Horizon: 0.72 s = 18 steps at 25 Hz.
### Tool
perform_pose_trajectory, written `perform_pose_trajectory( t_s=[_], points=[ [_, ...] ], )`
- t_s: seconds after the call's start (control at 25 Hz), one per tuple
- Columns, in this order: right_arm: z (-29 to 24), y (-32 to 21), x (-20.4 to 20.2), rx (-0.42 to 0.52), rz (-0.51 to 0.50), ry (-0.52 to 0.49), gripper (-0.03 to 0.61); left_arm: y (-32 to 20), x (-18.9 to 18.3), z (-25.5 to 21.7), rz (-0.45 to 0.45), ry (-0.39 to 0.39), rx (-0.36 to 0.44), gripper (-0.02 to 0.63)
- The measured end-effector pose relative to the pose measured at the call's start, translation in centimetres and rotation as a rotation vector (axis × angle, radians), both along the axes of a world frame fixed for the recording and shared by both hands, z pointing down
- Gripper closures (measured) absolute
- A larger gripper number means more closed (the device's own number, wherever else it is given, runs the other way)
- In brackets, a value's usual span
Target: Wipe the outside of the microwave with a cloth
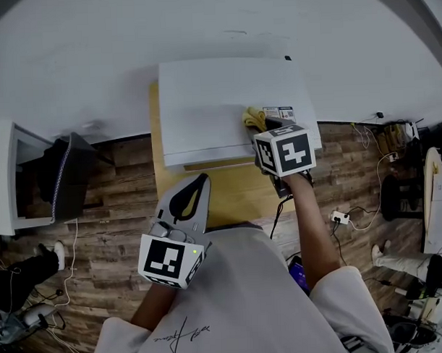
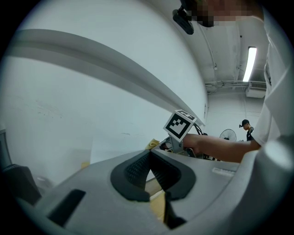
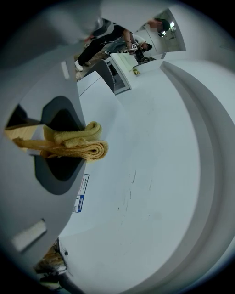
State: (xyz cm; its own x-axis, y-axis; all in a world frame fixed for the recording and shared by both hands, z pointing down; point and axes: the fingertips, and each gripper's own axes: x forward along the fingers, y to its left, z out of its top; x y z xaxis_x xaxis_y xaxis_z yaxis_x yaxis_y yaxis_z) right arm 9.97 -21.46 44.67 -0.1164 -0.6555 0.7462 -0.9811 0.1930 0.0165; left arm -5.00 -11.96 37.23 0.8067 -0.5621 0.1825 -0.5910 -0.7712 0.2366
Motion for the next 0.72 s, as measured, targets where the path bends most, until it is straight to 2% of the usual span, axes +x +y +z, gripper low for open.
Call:
perform_pose_trajectory(
  t_s=[0.36,0.72],
  points=[
    [0.0,-1.1,-4.0,0.006,-0.055,-0.043,0.456,-0.2,-1.2,-0.1,-0.035,-0.006,0.003,0.624],
    [0.0,-2.2,-9.5,0.004,-0.153,-0.091,0.456,-0.5,-3.1,0.0,-0.098,-0.007,0.001,0.624]
  ],
)
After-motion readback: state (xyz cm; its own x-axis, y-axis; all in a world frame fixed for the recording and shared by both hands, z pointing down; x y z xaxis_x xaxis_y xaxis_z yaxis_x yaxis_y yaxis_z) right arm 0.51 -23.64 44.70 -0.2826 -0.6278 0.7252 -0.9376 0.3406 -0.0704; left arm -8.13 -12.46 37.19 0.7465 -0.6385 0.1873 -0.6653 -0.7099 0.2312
